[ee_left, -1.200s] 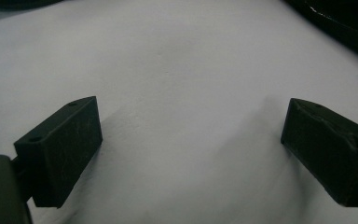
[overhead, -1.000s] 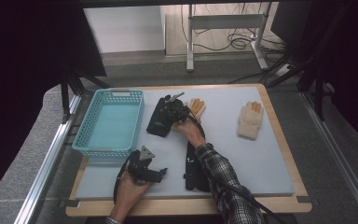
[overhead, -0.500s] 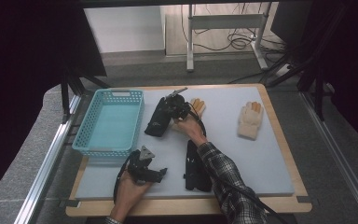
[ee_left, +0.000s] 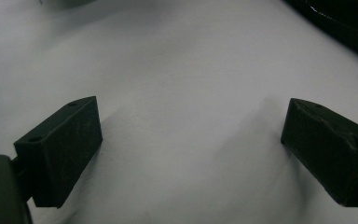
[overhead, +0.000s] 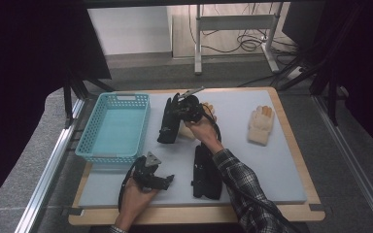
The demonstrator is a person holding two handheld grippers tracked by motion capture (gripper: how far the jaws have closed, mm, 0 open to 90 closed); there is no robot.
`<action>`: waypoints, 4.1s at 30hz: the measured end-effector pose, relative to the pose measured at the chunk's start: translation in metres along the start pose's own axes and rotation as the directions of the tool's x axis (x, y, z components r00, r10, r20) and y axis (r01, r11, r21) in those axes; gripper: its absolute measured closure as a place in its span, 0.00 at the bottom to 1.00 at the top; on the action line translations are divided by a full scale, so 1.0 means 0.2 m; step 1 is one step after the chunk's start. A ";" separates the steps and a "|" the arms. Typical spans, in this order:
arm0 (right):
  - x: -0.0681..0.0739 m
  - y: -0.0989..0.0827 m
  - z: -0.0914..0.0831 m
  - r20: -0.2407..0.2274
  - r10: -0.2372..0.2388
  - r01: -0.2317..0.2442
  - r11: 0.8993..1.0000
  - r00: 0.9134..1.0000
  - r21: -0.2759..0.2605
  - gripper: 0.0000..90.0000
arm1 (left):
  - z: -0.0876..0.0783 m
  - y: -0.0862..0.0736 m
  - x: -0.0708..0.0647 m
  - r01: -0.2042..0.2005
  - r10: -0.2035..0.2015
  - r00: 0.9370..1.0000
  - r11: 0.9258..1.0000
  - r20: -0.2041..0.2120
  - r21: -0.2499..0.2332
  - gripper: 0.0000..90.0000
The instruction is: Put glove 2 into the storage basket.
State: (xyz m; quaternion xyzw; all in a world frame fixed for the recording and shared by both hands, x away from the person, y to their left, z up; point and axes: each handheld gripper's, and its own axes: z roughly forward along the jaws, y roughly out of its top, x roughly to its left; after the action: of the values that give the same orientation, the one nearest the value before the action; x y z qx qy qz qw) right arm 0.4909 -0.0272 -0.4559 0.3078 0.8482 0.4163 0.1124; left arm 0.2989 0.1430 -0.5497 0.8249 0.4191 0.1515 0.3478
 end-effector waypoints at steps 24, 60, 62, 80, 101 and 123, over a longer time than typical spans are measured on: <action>0.09 -0.42 -0.68 -0.137 0.040 -0.050 0.996 0.990 -0.070 0.99 | 0.00 0.00 0.00 0.003 -0.003 1.000 1.000 -0.001 -0.002 0.06; 0.07 -0.95 -0.84 -0.038 0.022 -0.022 1.000 0.999 -0.008 0.61 | 0.00 0.00 0.00 0.003 -0.003 1.000 1.000 -0.001 -0.002 0.06; 0.07 -0.98 -0.84 -0.028 0.010 -0.010 1.000 1.000 0.004 0.62 | 0.00 0.00 0.00 0.002 -0.002 1.000 1.000 -0.001 -0.002 0.06; 0.23 -1.08 -0.71 -0.093 -0.081 0.088 0.994 0.992 0.071 0.98 | -0.06 -0.07 0.01 -0.007 0.007 1.000 1.000 0.004 0.005 0.04; 0.40 -0.98 -0.55 -0.084 -0.150 0.156 0.986 0.985 0.061 0.93 | -0.08 -0.09 0.04 -0.030 0.030 0.999 1.000 0.030 0.002 0.05; -0.05 -1.09 -0.88 0.198 0.054 -0.055 0.998 0.979 -0.002 0.36 | -0.08 -0.09 0.04 -0.025 0.025 0.999 1.000 0.033 -0.003 0.05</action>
State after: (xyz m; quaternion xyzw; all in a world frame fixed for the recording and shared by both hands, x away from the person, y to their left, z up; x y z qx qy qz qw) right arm 0.3275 -0.2465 -0.5157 0.3710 0.8248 0.3850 0.1841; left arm 0.2838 0.1639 -0.5515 0.8320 0.4027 0.1425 0.3539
